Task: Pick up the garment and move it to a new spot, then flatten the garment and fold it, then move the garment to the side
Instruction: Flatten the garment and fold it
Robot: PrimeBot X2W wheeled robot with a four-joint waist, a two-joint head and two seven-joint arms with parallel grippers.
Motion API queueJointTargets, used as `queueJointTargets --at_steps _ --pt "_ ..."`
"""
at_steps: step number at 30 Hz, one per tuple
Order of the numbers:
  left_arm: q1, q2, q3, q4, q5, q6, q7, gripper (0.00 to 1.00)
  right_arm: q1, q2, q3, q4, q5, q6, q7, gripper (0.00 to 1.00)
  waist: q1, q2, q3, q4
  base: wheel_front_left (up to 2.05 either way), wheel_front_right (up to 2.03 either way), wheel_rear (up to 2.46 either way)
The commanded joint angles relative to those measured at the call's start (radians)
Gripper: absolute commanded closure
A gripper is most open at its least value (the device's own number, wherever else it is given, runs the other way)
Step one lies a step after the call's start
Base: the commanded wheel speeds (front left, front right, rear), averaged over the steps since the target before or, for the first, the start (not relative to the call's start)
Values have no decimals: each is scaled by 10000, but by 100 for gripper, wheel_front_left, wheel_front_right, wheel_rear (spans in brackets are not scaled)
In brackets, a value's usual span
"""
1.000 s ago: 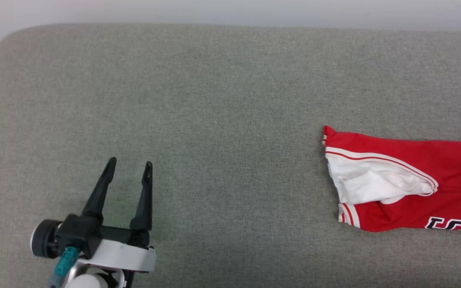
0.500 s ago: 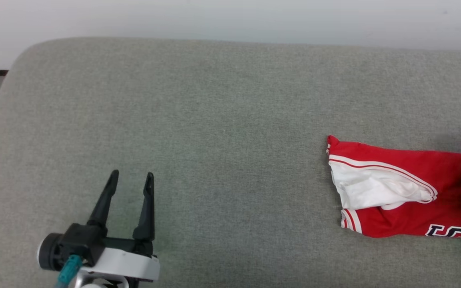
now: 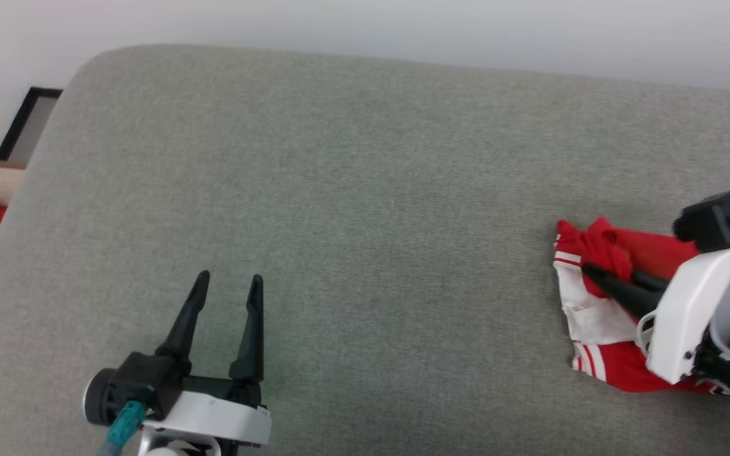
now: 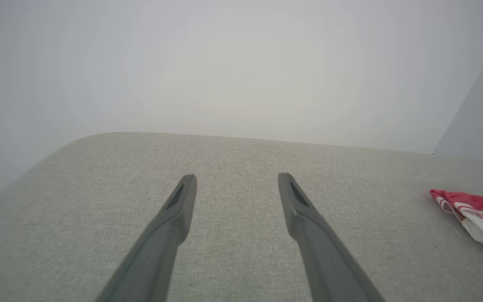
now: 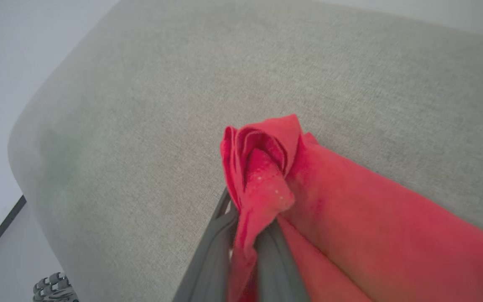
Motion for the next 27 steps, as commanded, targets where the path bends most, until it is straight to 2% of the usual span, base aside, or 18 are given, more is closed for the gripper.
queueJointTargets --at_steps 1,11,12,14,15,27 --pt "-127 -32 -52 65 -94 -37 -5 0 -120 59 243 219 -244 -13 44 100 0 0 165 244 0 0 0" --pt "-264 -92 -46 165 -280 -37 -5 0 -528 188 1197 1455 -840 -13 -669 100 0 0 333 428 0 0 0" --pt "-226 -91 -9 166 -286 -37 -5 0 -589 228 1233 1508 -764 -13 -771 95 0 0 300 395 0 0 0" --pt "-154 -92 69 169 -300 -37 -5 0 -675 205 1344 1565 -682 -13 -944 51 0 0 220 292 0 0 0" --pt "-138 -95 70 180 -318 -37 -5 0 -708 178 1367 1578 -628 -13 -1034 0 0 0 172 236 0 0 0" --pt "-25 118 -11 320 -438 -37 -5 0 -700 -491 1296 1472 197 -13 -2302 0 0 0 -469 -745 0 0 0"
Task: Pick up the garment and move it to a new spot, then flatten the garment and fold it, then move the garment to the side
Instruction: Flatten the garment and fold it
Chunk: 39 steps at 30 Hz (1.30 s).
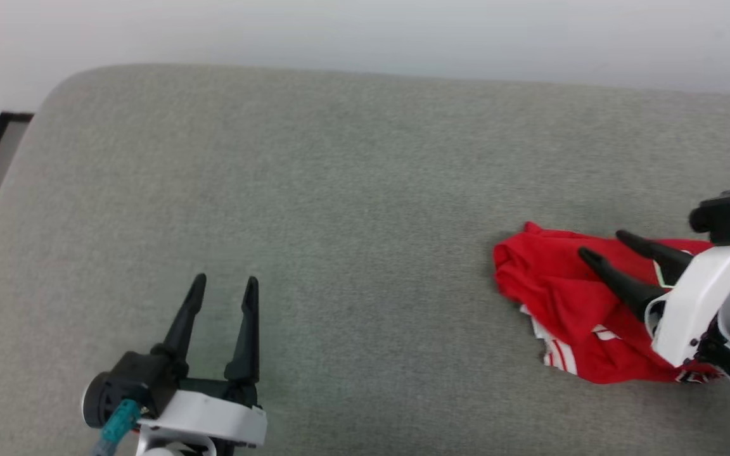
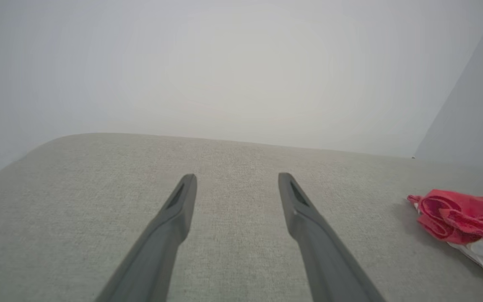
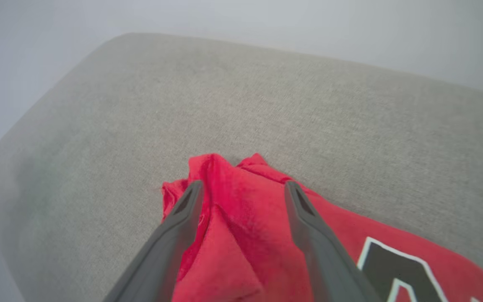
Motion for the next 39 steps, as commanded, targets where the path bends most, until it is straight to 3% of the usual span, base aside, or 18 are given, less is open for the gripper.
queueJointTargets --at_steps 1,5,17,24,30,39 --pt "143 56 -45 59 -40 -37 -5 0 99 -23 -51 50 145 -13 -185 0 0 0 -306 -372 0 0 0" --pt "193 168 -106 208 -125 -37 -5 0 245 -79 -193 566 446 -13 -1040 0 0 0 -524 -749 0 0 0" --pt "747 550 279 822 -657 -38 -4 0 419 859 514 2877 801 -13 -4327 0 0 0 -1449 -1920 0 0 0" --pt "1414 740 637 892 -709 -38 -4 0 766 976 811 3597 480 -13 -6075 0 0 0 -1856 -2153 0 0 0" --pt "1892 656 857 574 -484 -38 -2 0 1164 1020 368 3478 -407 -13 -6513 0 0 0 -2033 -2033 0 0 0" --pt "2513 454 1052 -48 -167 -38 -2 0 2366 1372 -1392 2219 -2353 -13 -6530 0 0 0 -2232 -1783 0 0 0"
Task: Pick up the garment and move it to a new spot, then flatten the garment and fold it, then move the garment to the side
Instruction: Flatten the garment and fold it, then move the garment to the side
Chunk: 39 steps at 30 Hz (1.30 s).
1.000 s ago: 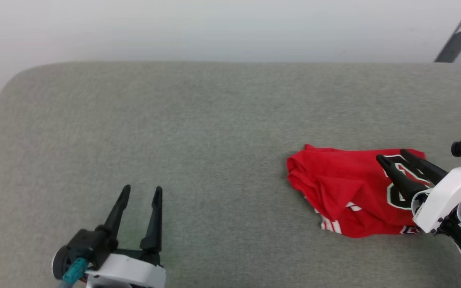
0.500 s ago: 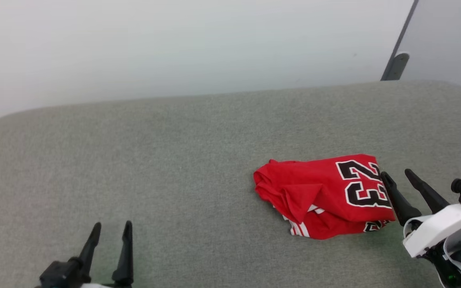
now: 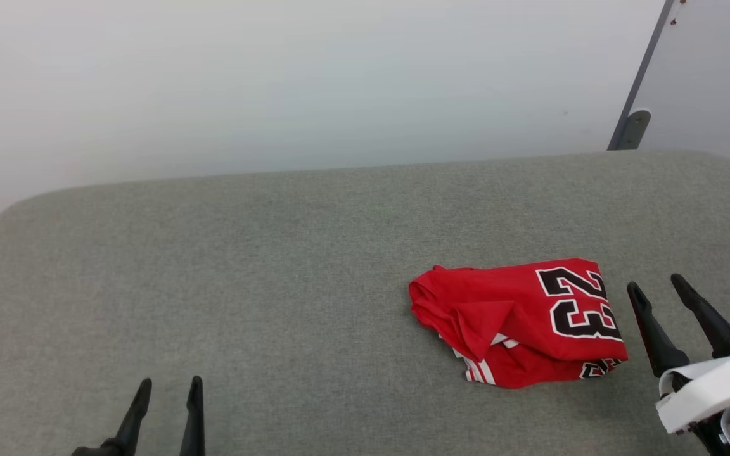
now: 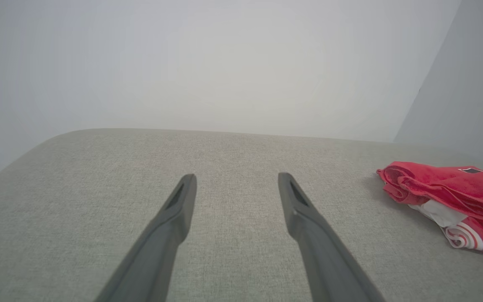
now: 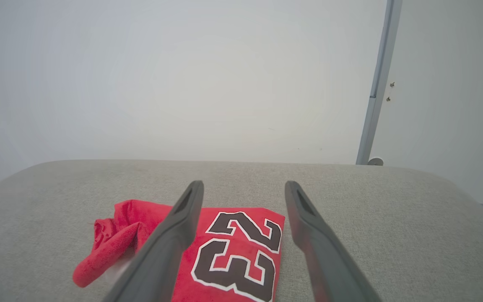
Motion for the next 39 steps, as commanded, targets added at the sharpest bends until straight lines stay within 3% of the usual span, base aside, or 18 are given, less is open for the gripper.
queueJointTargets --at_steps 1,23,39 --pt "125 -4 31 -108 91 -38 2 0 258 123 -254 -202 -203 -13 -41 0 0 0 -55 75 0 0 0" --pt "1175 -39 -114 -1436 53 -38 2 0 3476 1409 -3501 -3410 -1691 -13 132 0 0 0 -87 710 0 0 0" --pt "972 -113 -231 -1550 11 -38 2 0 3868 1937 -3918 -4221 -2013 -13 713 0 0 0 -30 797 0 0 0"
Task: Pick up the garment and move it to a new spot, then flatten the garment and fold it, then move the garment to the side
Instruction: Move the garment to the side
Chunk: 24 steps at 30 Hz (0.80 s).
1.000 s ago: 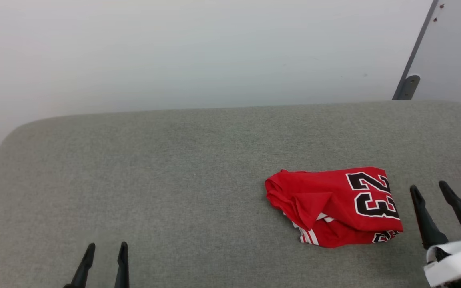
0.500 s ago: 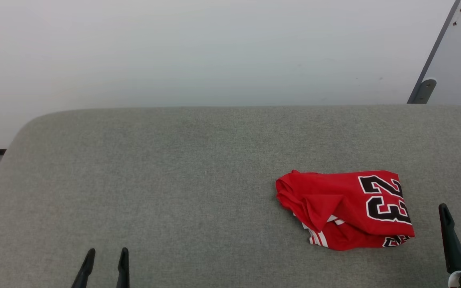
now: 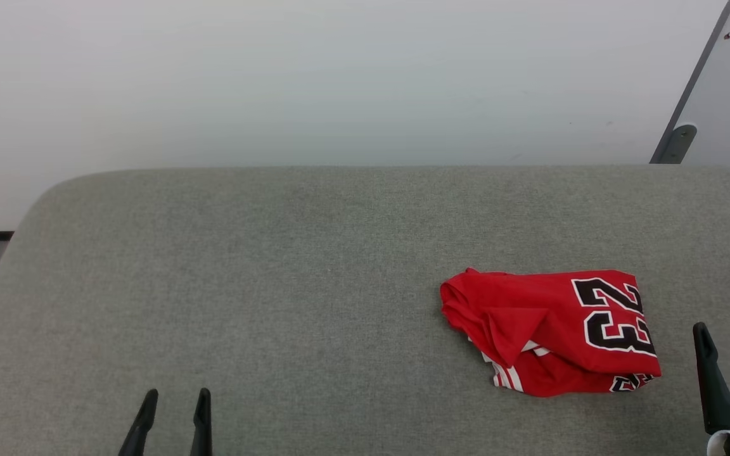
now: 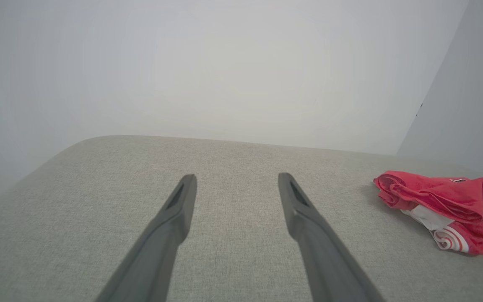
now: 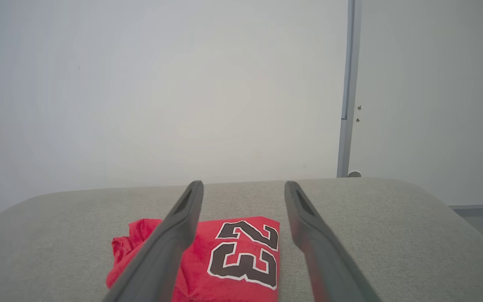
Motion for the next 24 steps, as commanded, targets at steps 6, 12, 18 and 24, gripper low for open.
queueJointTargets --at_steps 6,12,18,24 --pt "-234 -99 -91 3 -25 -38 2 0 -559 -459 250 44 -266 -15 639 0 0 0 189 110 0 0 0" --pt "-770 -235 -350 62 -15 -38 2 0 -1967 -1783 905 638 -91 -15 2502 0 0 0 762 286 0 0 0" --pt "-1454 -262 -781 373 47 -39 2 0 -3217 -3385 2100 1864 1562 -15 5954 0 0 0 1527 435 0 0 0" --pt "-2202 -281 -1210 599 64 -39 2 0 -4254 -4239 2919 2520 3407 -15 8797 0 0 0 2340 538 0 0 0"
